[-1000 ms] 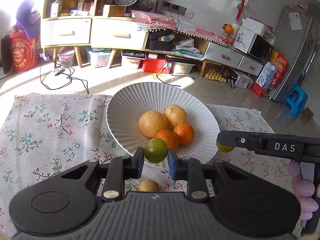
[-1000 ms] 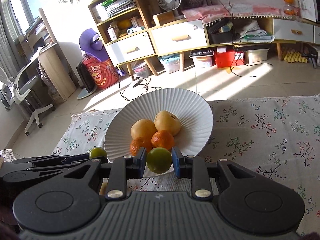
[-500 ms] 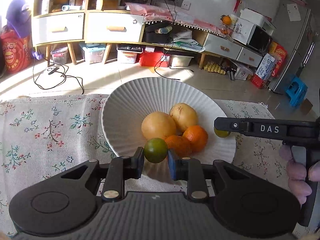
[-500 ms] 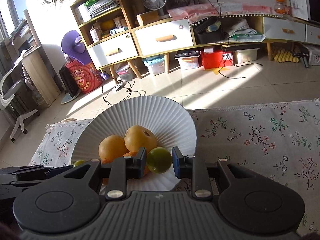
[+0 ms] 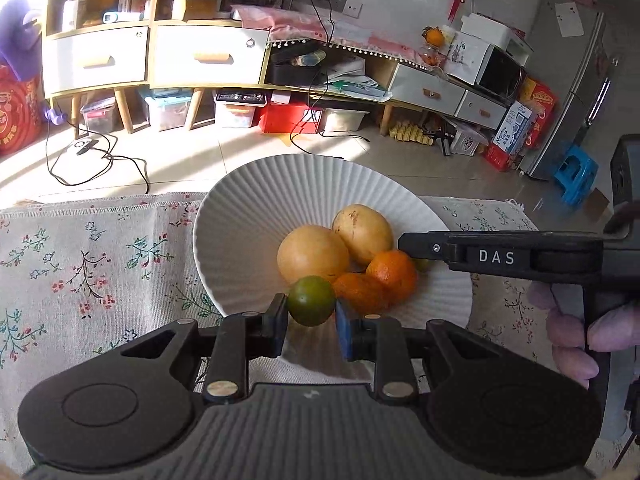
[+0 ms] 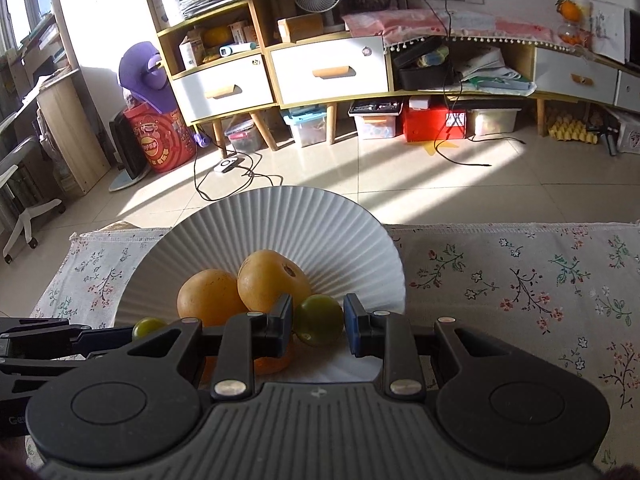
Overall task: Organize fruits
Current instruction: 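Lower the limes into the bowl and open both grippers, then withdraw both grippers from the bowl toward the loose fruit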
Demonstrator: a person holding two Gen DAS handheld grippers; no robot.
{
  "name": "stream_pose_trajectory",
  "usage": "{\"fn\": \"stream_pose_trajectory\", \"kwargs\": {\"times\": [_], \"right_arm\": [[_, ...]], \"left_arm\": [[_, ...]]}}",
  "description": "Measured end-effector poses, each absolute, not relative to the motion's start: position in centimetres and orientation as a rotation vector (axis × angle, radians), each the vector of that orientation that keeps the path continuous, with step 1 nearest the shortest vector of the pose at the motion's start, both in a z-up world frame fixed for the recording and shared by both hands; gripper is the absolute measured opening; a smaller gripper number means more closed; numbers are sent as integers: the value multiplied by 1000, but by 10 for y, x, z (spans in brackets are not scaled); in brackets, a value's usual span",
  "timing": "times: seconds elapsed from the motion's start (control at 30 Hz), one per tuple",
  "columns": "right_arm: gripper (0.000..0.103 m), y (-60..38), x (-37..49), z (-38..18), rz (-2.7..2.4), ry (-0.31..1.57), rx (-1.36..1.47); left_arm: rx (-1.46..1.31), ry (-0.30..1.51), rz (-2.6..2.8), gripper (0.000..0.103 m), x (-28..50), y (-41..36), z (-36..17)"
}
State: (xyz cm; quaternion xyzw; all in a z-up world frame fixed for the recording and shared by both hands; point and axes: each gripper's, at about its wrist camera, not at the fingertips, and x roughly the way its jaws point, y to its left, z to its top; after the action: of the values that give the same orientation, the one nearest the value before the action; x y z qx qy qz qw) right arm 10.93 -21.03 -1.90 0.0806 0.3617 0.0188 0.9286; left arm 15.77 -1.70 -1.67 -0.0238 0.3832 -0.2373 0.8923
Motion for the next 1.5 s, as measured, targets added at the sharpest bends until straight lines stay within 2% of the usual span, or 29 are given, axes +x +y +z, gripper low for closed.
{"fn": "stream_pose_trajectory", "kwargs": {"times": [0.2,0.23,0.37,0.4,0.53,0.7,0.77,0.97,1.07,1.23,1.5], "right_arm": [[28,-208,109,-17,29,753,173],[29,-208,109,-16,28,753,171],[47,-210,103,-11,22,747,179],[52,-211,102,-9,20,745,182],[57,-213,94,-2,18,735,186],[68,-211,81,5,15,725,182],[69,-210,75,8,16,724,175],[75,-208,58,16,15,717,175],[82,-204,50,21,11,711,165],[88,-196,35,26,20,707,126],[96,-189,8,24,32,729,130]], "left_arm": [[-36,793,-488,18,158,-18,-16],[-33,792,-487,22,157,-19,-15],[-23,775,-476,42,152,-20,-10],[-20,769,-468,43,150,-20,-9],[-9,759,-464,52,141,-20,-3],[20,758,-453,63,128,-18,4],[31,754,-445,72,123,-17,8],[36,741,-432,84,106,-10,16],[42,748,-412,89,96,-8,17],[37,766,-392,94,83,-1,15],[46,799,-361,94,59,8,15]]}}
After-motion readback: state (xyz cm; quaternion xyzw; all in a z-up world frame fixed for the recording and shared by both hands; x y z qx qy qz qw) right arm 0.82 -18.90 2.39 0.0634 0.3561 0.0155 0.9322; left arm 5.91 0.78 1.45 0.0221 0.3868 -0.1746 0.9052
